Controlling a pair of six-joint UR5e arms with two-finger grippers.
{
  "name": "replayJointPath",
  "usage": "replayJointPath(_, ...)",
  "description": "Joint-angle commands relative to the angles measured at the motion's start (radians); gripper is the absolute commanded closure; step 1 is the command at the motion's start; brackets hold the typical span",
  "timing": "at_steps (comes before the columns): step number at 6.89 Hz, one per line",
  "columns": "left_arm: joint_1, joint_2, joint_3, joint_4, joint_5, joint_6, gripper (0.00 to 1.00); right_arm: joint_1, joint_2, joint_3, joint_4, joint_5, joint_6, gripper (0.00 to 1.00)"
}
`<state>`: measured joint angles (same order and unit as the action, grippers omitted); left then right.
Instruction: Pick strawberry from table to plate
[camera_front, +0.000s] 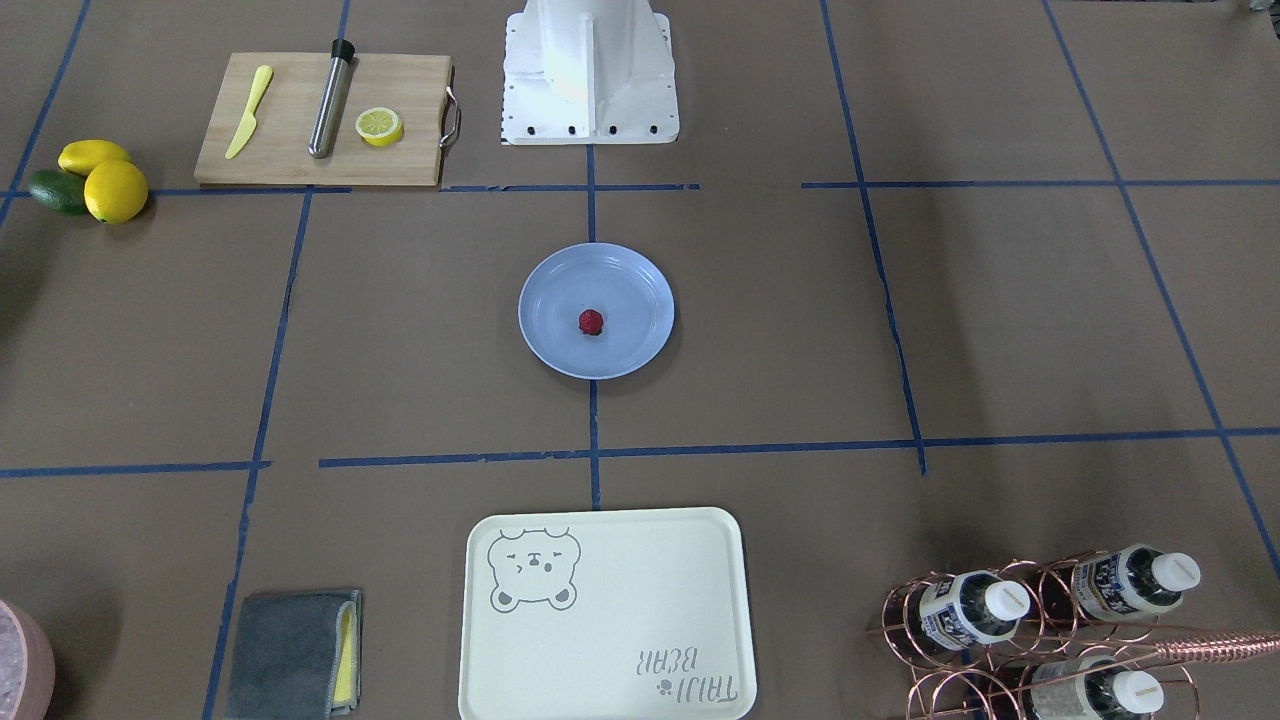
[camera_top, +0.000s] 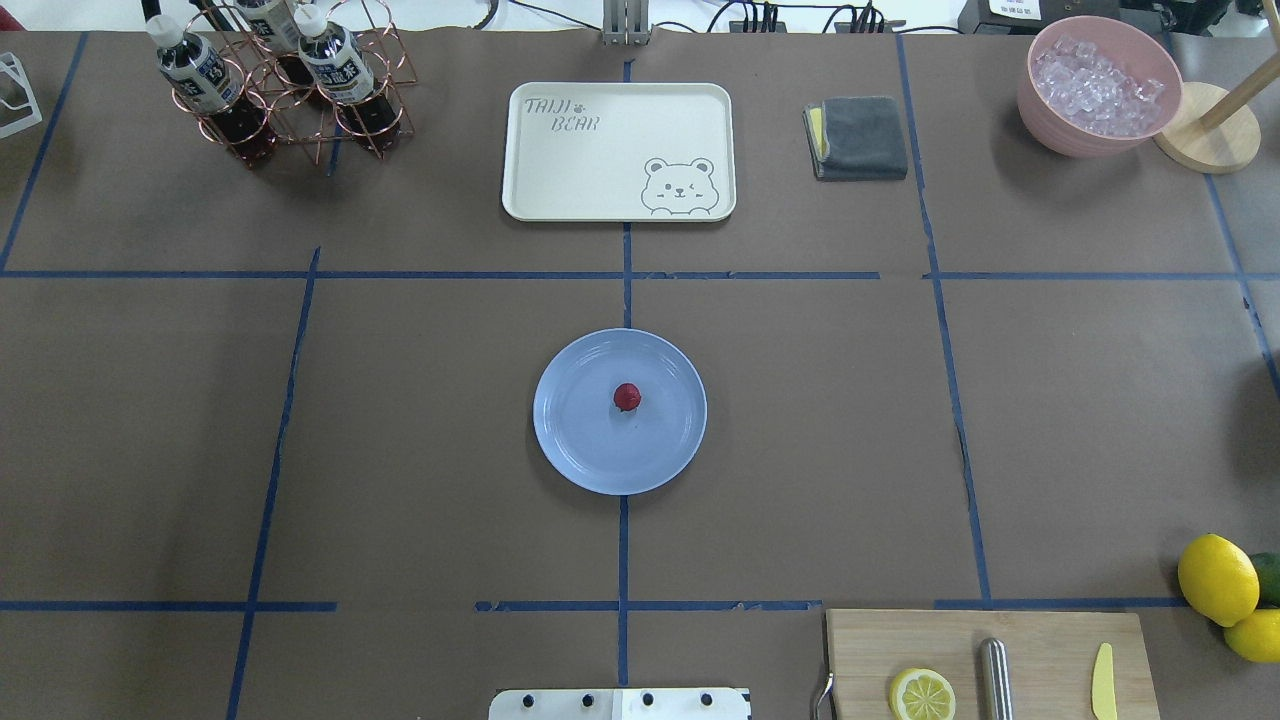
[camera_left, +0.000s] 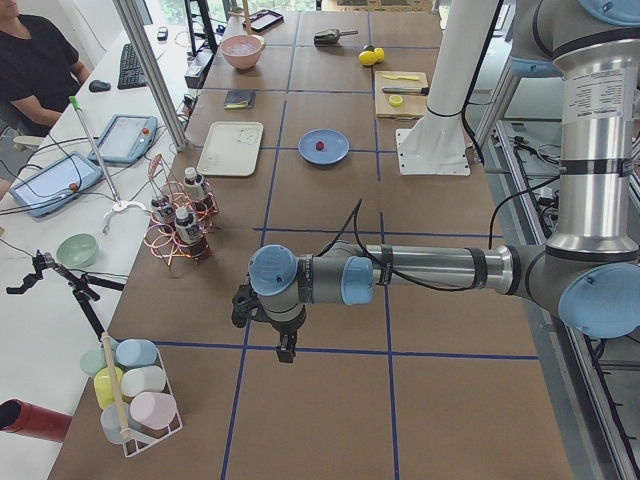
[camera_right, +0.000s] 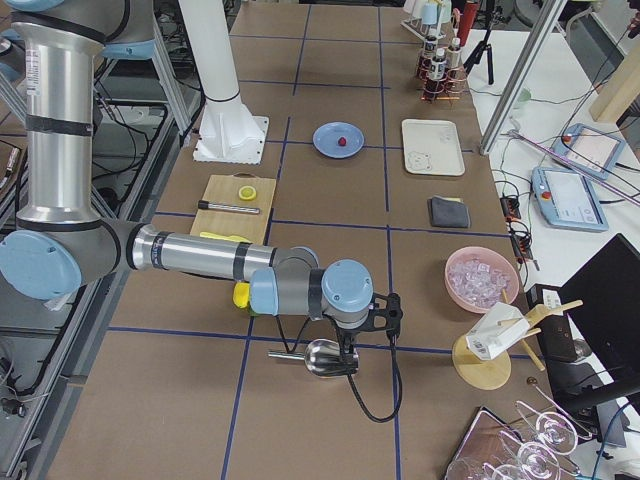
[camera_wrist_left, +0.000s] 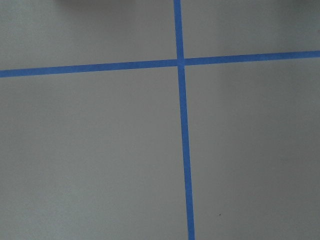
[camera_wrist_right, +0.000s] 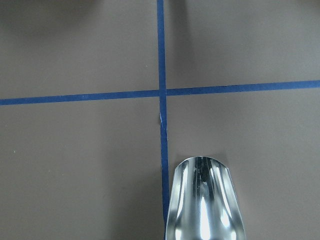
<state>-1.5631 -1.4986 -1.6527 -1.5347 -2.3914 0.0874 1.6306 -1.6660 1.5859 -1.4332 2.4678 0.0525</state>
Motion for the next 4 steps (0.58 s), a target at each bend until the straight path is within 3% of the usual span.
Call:
replayJointPath(1,0.0,0.0,0.002,-0.001,0.001,-0.001,0.0,0.0,0.0,0.0,0.0,-0.001,0.0,0.0)
replayJointPath(4,0.0,-0.003,0.002,-0.001,0.001,-0.003,0.0,0.0,0.012,0.002,0.002,-0.003,-0.002,0.0)
